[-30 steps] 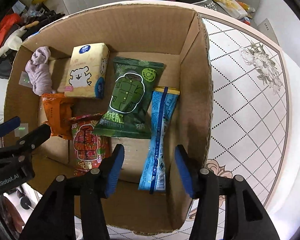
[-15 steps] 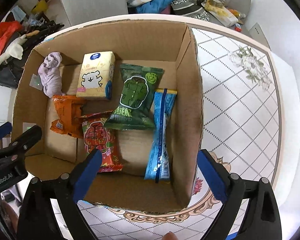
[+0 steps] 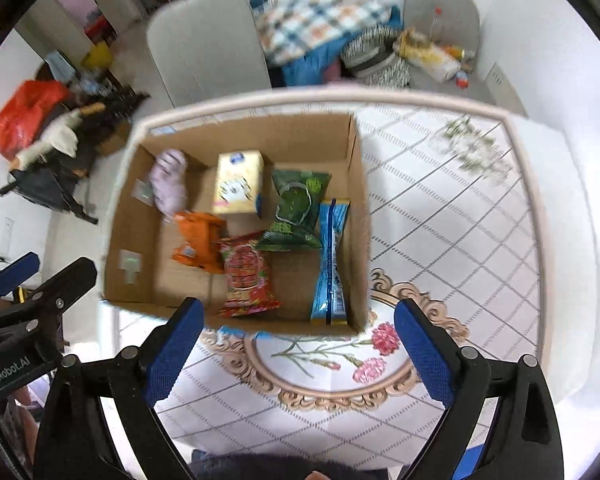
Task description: Organize soft objects
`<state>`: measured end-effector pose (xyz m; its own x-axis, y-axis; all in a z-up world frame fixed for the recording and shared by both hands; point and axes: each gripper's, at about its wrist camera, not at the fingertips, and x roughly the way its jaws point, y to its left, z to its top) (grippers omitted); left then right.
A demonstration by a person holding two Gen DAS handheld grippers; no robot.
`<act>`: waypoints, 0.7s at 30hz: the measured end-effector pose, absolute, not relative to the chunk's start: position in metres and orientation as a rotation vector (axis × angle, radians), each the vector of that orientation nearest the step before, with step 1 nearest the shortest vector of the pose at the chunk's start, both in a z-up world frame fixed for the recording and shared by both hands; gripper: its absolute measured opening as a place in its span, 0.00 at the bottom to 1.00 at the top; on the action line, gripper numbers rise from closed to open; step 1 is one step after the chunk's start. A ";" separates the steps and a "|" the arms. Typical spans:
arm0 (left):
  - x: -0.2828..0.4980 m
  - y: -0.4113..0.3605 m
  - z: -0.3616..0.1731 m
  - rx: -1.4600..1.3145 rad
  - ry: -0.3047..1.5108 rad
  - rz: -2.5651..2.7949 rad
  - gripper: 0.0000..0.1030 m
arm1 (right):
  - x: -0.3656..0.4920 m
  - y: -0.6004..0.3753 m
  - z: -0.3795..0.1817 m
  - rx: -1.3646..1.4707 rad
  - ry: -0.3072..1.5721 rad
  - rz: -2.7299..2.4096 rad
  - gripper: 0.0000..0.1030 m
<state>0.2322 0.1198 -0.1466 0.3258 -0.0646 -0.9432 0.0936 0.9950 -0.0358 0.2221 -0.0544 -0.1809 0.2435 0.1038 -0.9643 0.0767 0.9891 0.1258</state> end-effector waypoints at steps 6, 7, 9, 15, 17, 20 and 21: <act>0.184 0.116 -0.071 0.043 1.137 -0.097 0.99 | 0.169 -0.065 -0.100 0.148 1.220 0.020 0.95; 0.175 0.118 -0.057 0.036 1.114 -0.085 0.99 | 0.158 -0.067 -0.085 0.149 1.197 0.018 0.95; 0.164 0.122 -0.039 0.018 1.092 -0.060 0.99 | 0.145 -0.069 -0.064 0.152 1.164 0.017 0.95; 0.144 0.136 -0.007 -0.016 1.041 -0.006 0.99 | 0.111 -0.071 0.000 0.118 1.037 0.001 0.95; 0.140 0.138 -0.002 -0.015 1.033 0.007 0.99 | 0.104 -0.071 0.016 0.110 1.011 0.003 0.95; 0.132 0.138 0.005 -0.003 1.025 0.014 0.99 | 0.096 -0.073 0.035 0.089 0.979 -0.005 0.95; 0.129 0.138 0.009 0.005 1.020 0.014 0.99 | 0.095 -0.073 0.038 0.088 0.975 -0.005 0.95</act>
